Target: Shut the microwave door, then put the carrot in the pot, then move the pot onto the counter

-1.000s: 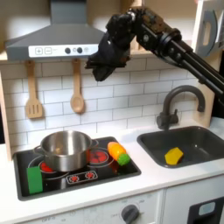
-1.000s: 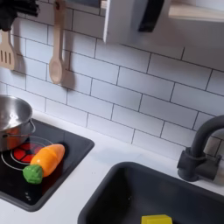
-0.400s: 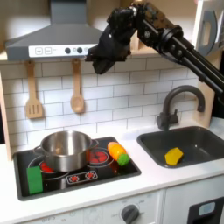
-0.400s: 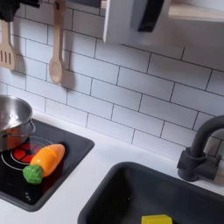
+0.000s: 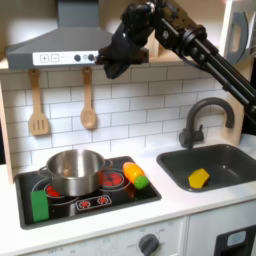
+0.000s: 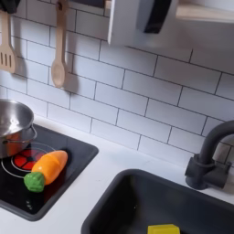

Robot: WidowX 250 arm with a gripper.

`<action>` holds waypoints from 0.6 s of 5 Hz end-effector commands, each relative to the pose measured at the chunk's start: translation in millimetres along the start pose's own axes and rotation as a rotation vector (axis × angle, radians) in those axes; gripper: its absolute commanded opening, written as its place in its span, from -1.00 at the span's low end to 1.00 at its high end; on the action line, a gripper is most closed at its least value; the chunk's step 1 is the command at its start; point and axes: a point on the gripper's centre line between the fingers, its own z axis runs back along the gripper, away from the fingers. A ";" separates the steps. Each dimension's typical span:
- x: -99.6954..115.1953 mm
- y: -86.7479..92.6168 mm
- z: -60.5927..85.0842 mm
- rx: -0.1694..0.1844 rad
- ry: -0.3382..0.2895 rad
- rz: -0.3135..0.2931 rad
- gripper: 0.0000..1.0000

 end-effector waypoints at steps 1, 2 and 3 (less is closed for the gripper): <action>7.1 1.8 1.7 0.003 -0.009 0.012 -1.00; 6.2 0.9 -0.2 0.002 -0.006 0.008 -1.00; 3.6 2.1 -1.7 0.011 0.013 0.017 -1.00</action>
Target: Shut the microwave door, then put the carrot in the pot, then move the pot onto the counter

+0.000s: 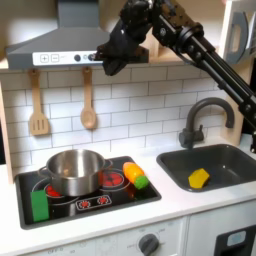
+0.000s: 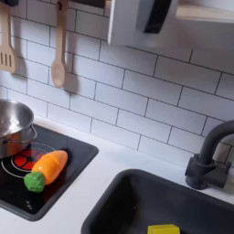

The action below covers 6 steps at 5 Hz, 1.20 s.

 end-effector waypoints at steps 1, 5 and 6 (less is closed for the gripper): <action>-8.1 2.2 1.4 -0.002 0.033 0.017 -1.00; -45.2 1.0 -15.9 0.004 0.185 0.077 -1.00; -55.9 3.9 -14.0 0.008 0.233 0.085 1.00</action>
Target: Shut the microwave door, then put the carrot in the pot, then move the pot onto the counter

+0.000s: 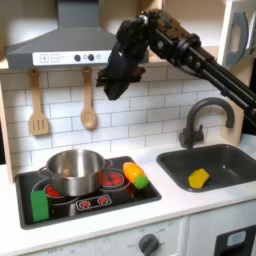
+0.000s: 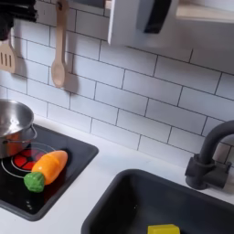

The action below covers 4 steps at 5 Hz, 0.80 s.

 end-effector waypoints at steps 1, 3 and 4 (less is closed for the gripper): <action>-17.2 2.8 7.5 -0.004 0.068 -0.009 1.00; -40.0 -3.2 17.3 -0.022 0.131 -0.011 1.00; -54.3 -8.9 23.0 -0.042 0.159 -0.017 1.00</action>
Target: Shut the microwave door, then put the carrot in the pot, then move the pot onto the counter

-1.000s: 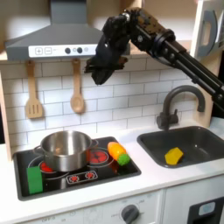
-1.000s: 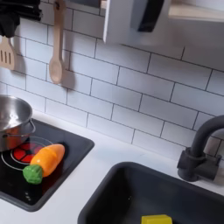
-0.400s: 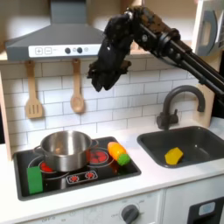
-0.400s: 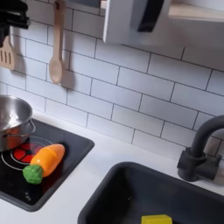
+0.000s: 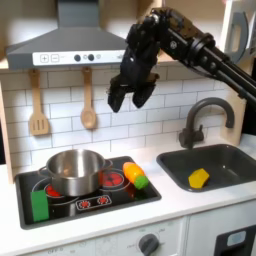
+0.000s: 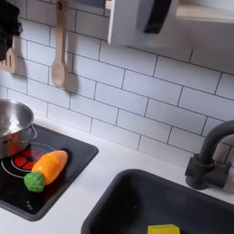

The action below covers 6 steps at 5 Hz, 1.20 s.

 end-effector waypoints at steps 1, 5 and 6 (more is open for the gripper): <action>-31.1 -15.0 1.3 -0.032 0.057 -0.026 1.00; -94.0 -46.0 6.4 -0.127 0.142 -0.170 1.00; -107.0 -57.2 8.1 -0.163 0.151 -0.246 1.00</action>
